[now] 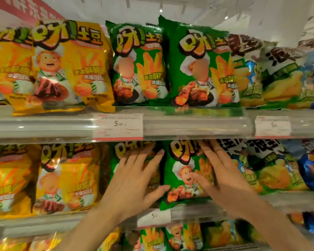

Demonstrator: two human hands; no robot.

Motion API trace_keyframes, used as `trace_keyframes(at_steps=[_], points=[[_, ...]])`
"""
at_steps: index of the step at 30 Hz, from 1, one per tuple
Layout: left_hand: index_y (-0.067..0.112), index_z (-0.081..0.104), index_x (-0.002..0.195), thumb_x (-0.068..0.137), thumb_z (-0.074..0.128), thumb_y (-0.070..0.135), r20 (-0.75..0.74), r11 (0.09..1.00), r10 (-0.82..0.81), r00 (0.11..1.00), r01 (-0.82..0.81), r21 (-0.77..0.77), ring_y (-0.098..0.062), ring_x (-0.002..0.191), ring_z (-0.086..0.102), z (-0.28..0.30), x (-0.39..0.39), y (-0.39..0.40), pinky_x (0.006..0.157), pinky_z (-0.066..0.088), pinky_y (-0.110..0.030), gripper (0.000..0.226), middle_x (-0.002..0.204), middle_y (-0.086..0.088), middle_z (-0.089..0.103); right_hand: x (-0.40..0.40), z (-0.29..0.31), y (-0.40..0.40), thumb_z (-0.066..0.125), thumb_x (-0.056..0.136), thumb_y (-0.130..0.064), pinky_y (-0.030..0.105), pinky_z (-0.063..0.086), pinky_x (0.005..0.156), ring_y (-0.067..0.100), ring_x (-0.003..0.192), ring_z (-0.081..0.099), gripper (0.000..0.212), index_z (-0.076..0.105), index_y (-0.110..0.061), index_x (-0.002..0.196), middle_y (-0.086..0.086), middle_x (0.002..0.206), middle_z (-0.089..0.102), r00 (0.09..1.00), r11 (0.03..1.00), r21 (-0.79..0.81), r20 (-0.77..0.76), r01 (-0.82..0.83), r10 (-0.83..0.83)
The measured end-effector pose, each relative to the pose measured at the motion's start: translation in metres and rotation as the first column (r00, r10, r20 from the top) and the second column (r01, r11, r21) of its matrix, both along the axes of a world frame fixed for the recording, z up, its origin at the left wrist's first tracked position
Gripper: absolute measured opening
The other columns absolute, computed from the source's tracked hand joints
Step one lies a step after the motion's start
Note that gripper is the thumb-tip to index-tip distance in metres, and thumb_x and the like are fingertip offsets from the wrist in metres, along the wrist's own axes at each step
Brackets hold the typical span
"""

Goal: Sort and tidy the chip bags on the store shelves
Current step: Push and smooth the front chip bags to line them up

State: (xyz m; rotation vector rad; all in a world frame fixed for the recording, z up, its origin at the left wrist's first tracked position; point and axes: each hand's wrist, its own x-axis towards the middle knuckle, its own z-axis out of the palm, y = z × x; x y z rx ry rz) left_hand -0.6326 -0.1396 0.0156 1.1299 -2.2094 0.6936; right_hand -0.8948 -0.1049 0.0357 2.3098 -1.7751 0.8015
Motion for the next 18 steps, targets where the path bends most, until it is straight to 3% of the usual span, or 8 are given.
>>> trace_keyframes(at_steps=[2, 5, 8, 10, 12, 15, 18], points=[[0.021, 0.041, 0.153, 0.092, 0.039, 0.075, 0.048, 1.0, 0.009, 0.999, -0.01, 0.007, -0.026, 0.11, 0.048, 0.003, -0.015, 0.0, 0.089, 0.044, -0.042, 0.081, 0.126, -0.007, 0.056, -0.016, 0.004, -0.003, 0.043, 0.089, -0.07, 0.024, 0.012, 0.116, -0.007, 0.145, -0.008, 0.082, -0.018, -0.061, 0.143, -0.034, 0.153, -0.023, 0.998, 0.99, 0.143, 0.065, -0.015, 0.006], [0.025, 0.038, 0.154, 0.092, 0.035, 0.078, 0.121, 1.0, -0.001, 0.993, 0.0, 0.002, -0.027, 0.118, 0.049, 0.007, -0.035, 0.001, 0.095, 0.039, -0.043, 0.081, 0.139, -0.006, 0.051, -0.036, 0.008, -0.01, 0.055, 0.084, -0.071, 0.035, 0.017, 0.121, 0.004, 0.151, 0.0, 0.092, -0.015, -0.065, 0.143, -0.029, 0.161, -0.01, 0.981, 0.954, 0.287, 0.19, -0.084, 0.029], [0.029, 0.03, 0.157, 0.09, 0.034, 0.08, 0.146, 0.999, 0.021, 0.989, -0.025, 0.026, -0.028, 0.121, 0.054, 0.01, -0.045, 0.003, 0.099, 0.041, -0.044, 0.084, 0.152, -0.01, 0.045, -0.051, 0.009, -0.02, 0.063, 0.076, -0.074, 0.04, 0.033, 0.116, 0.011, 0.147, 0.024, 0.103, -0.018, -0.068, 0.14, -0.022, 0.163, 0.006, 0.973, 0.911, 0.385, 0.222, -0.148, 0.064], [0.031, 0.024, 0.159, 0.089, 0.035, 0.082, 0.155, 0.998, 0.041, 0.987, -0.048, 0.047, -0.028, 0.113, 0.063, 0.01, -0.046, 0.005, 0.096, 0.048, -0.046, 0.087, 0.158, -0.013, 0.037, -0.056, 0.008, -0.027, 0.069, 0.074, -0.07, 0.034, 0.044, 0.106, 0.005, 0.131, 0.042, 0.111, -0.017, -0.066, 0.142, -0.017, 0.154, 0.029, 0.967, 0.895, 0.411, 0.243, -0.17, 0.072], [0.03, 0.021, 0.16, 0.087, 0.035, 0.084, 0.165, 0.997, 0.042, 0.985, -0.051, 0.051, -0.029, 0.114, 0.065, 0.009, -0.047, 0.005, 0.101, 0.047, -0.048, 0.091, 0.163, -0.017, 0.027, -0.059, 0.007, -0.033, 0.075, 0.075, -0.061, 0.026, 0.048, 0.098, -0.005, 0.115, 0.048, 0.115, -0.017, -0.062, 0.144, -0.023, 0.135, 0.043, 0.948, 0.867, 0.448, 0.306, -0.22, 0.082], [0.028, 0.024, 0.159, 0.085, 0.033, 0.087, 0.201, 0.998, 0.064, 0.977, -0.067, 0.006, -0.03, 0.115, 0.066, 0.011, -0.048, 0.004, 0.115, 0.031, -0.044, 0.095, 0.161, -0.022, 0.027, -0.059, 0.006, -0.037, 0.08, 0.08, -0.044, 0.014, 0.049, 0.088, -0.013, 0.104, 0.054, 0.12, -0.018, -0.052, 0.149, -0.032, 0.12, 0.045, 0.914, 0.82, 0.488, 0.392, -0.3, 0.101], [0.027, 0.029, 0.158, 0.084, 0.032, 0.088, 0.241, 0.996, 0.092, 0.966, -0.094, -0.005, -0.027, 0.111, 0.069, 0.013, -0.049, 0.0, 0.115, 0.025, -0.044, 0.096, 0.16, -0.024, 0.03, -0.059, 0.005, -0.039, 0.08, 0.082, -0.031, 0.01, 0.05, 0.076, -0.019, 0.095, 0.057, 0.12, -0.016, -0.047, 0.152, -0.03, 0.116, 0.049, 0.881, 0.813, 0.463, 0.457, -0.353, 0.121]])
